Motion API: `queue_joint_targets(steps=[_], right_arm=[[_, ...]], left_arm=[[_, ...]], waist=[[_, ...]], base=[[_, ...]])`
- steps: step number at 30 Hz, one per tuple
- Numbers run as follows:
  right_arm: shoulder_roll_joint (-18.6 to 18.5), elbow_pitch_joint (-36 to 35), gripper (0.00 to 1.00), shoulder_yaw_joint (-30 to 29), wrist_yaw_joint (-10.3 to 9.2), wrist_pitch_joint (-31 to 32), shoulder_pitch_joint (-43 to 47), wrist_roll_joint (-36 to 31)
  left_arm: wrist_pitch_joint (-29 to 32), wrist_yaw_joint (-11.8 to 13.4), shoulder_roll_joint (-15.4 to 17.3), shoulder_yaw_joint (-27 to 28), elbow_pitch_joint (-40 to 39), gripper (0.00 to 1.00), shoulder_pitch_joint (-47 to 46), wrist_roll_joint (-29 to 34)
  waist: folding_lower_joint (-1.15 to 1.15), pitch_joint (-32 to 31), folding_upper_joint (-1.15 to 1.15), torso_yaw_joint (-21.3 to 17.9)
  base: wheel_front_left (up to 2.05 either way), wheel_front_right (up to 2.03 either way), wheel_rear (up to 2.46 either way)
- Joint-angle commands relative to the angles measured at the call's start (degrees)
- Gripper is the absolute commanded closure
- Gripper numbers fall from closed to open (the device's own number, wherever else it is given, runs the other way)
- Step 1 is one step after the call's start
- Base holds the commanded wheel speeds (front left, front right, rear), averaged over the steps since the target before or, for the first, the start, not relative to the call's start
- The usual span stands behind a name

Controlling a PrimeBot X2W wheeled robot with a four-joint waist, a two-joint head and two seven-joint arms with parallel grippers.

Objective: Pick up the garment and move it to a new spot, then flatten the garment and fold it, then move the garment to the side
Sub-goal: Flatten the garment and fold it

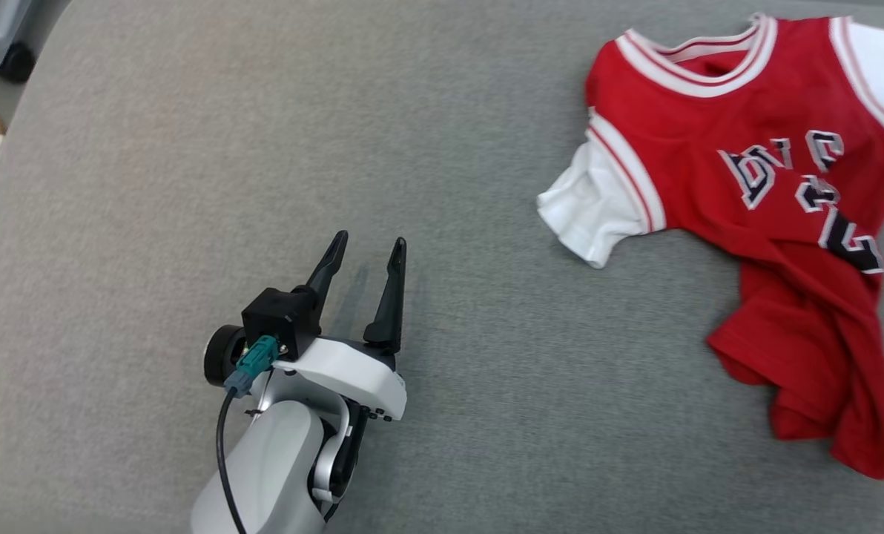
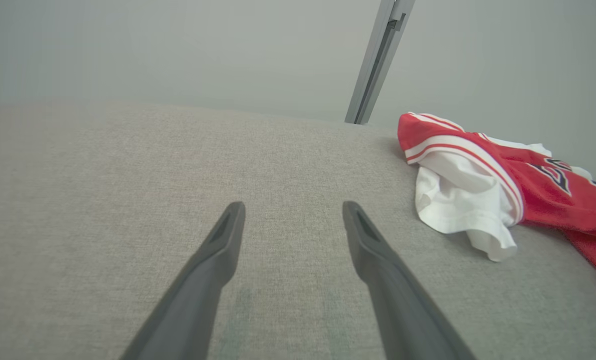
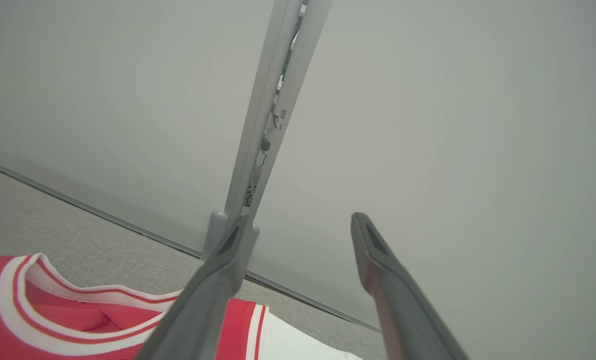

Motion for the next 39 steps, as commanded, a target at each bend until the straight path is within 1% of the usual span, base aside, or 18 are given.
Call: queue_joint_targets(steps=[1,6,9,12,15,17,21,22,28,31,35,39], right_arm=[[1.18,-1.22,0.0,0.77,0.0,-0.99,2.1,0.85],[5.16,-6.29,0.0,3.15,0.0,-2.31,7.8,2.85],[6.45,-9.81,0.0,4.27,0.0,-2.55,11.75,3.76],[8.06,-13.63,0.0,3.96,0.0,-2.75,16.97,4.83],[9.01,-17.48,0.0,1.97,0.0,-2.41,22.7,5.6],[9.91,-20.15,0.0,-0.1,0.0,-1.83,27.02,6.02],[11.82,-25.34,0.0,-4.37,0.0,0.59,36.19,4.61],[11.82,-25.34,0.0,-4.37,0.0,0.59,36.19,4.61],[14.9,-32.27,0.0,-8.59,0.0,5.08,47.06,2.12],[15.77,-35.24,0.0,-9.78,0.0,6.65,50.03,-0.05],[17.02,-38.37,0.0,-10.71,0.0,8.29,52.11,-1.32],[17.65,-41.69,0.0,-9.61,0.0,8.91,52.9,-1.53]], left_arm=[[-0.05,-0.45,0.3,0.79,0.46,0.0,0.6,0.66],[-0.05,-1.1,0.29,2.85,2.14,0.0,1.27,1.78],[-0.05,-1.56,0.32,3.91,2.81,0.0,1.8,1.95],[-0.05,-1.95,0.32,5.04,3.34,0.0,2.3,1.93],[-0.05,-2.24,0.3,5.84,3.91,0.0,2.87,2.13],[-0.05,-2.39,0.32,6.28,4.18,0.0,2.76,2.21],[-0.05,-2.55,0.31,7.05,4.53,0.0,2.57,2.28],[-0.05,-2.55,0.31,7.05,4.53,0.0,2.57,2.28],[-0.05,-3.05,0.3,8.07,4.92,0.0,1.6,2.92],[-0.05,-3.33,0.31,8.58,5.39,0.0,1.14,3.36],[-0.05,-3.63,0.3,9.15,5.86,0.0,0.42,3.6],[-0.05,-3.88,0.31,9.19,6.21,0.0,0.44,3.65]], waist=[[0.0,-3.17,0.0,-3.75],[0.0,-5.09,0.0,-9.15],[0.0,-5.95,0.0,-11.48],[0.0,-6.91,0.0,-13.43],[0.0,-7.63,0.0,-14.94],[0.0,-7.89,0.0,-15.69],[0.0,-7.94,0.0,-16.83],[0.0,-7.94,0.0,-16.83],[0.0,-7.02,0.0,-18.05],[0.0,-6.47,0.0,-18.47],[0.0,-6.11,0.0,-18.8],[0.0,-6.08,0.0,-18.77]], base=[[0.0,0.0,0.0],[0.0,0.0,0.0],[0.0,0.0,0.0],[0.0,0.0,0.0],[0.0,0.0,0.0],[0.0,0.0,0.0],[0.0,0.0,0.0],[0.0,0.0,0.0],[0.0,0.0,0.0],[0.0,0.0,0.0],[0.0,0.0,0.0],[0.0,0.0,0.0]])
